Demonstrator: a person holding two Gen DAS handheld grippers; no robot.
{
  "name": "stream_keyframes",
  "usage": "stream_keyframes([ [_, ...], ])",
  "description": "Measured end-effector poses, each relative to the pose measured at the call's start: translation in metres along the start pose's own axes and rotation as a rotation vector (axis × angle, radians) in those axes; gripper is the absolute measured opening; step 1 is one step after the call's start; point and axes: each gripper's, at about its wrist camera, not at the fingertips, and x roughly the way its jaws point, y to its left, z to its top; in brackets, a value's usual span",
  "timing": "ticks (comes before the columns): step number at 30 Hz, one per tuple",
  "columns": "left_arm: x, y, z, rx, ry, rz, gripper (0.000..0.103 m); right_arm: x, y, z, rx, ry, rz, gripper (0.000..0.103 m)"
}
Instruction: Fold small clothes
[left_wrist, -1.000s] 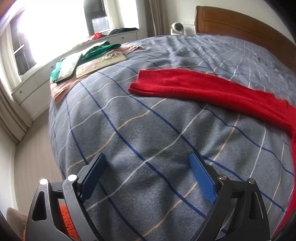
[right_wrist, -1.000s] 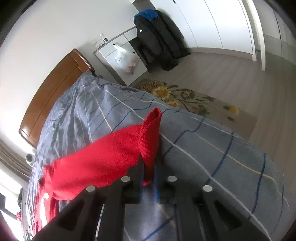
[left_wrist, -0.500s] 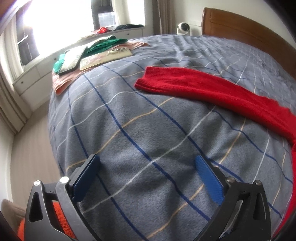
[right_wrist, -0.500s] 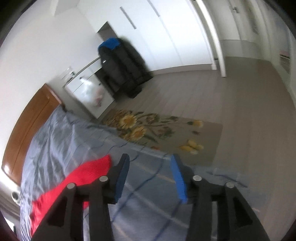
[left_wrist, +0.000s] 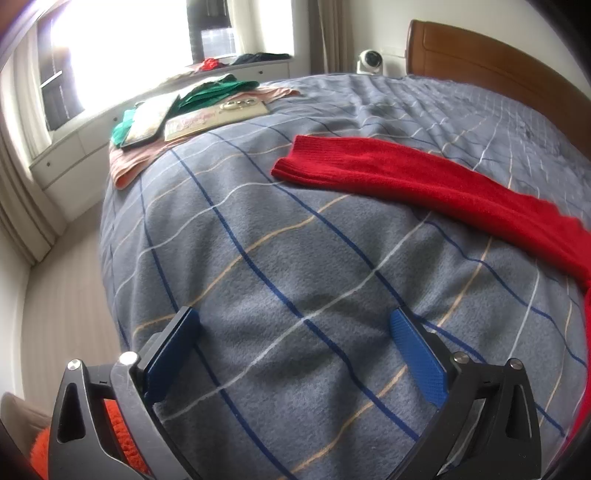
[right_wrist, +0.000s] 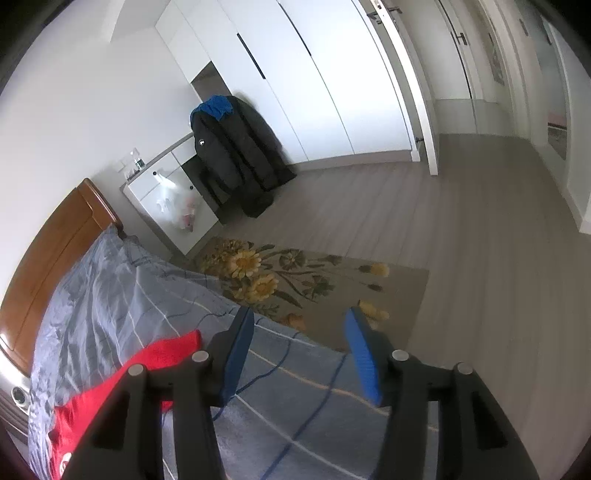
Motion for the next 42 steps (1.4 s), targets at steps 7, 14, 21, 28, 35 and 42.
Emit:
stream_keyframes([
  [7,-0.0012,-0.0016,-0.0009,0.005,-0.009,0.007,0.103,-0.0032,0.0011,-0.0014,-0.005,-0.018,-0.006,0.052],
  [14,-0.0019,-0.0015,-0.0028,0.006,-0.020,0.005,0.103,-0.0039,0.0026,-0.0015,-0.012,-0.010,-0.005,0.053],
  [21,-0.0017,-0.0015,-0.0029,0.007,-0.020,0.006,0.103,-0.0048,0.0031,-0.0014,-0.010,-0.010,-0.006,0.054],
  [28,-0.0018,-0.0015,-0.0030,0.006,-0.021,0.005,0.103,-0.0052,0.0023,0.0008,-0.010,-0.011,-0.006,0.054],
  [35,-0.0019,-0.0014,-0.0032,0.006,-0.021,0.005,0.103,-0.0058,0.0004,0.0027,-0.010,-0.011,-0.011,0.054],
  [42,-0.0020,-0.0013,-0.0033,0.006,-0.022,0.006,0.103,-0.0059,-0.0011,0.0035,-0.013,-0.013,-0.012,0.055],
])
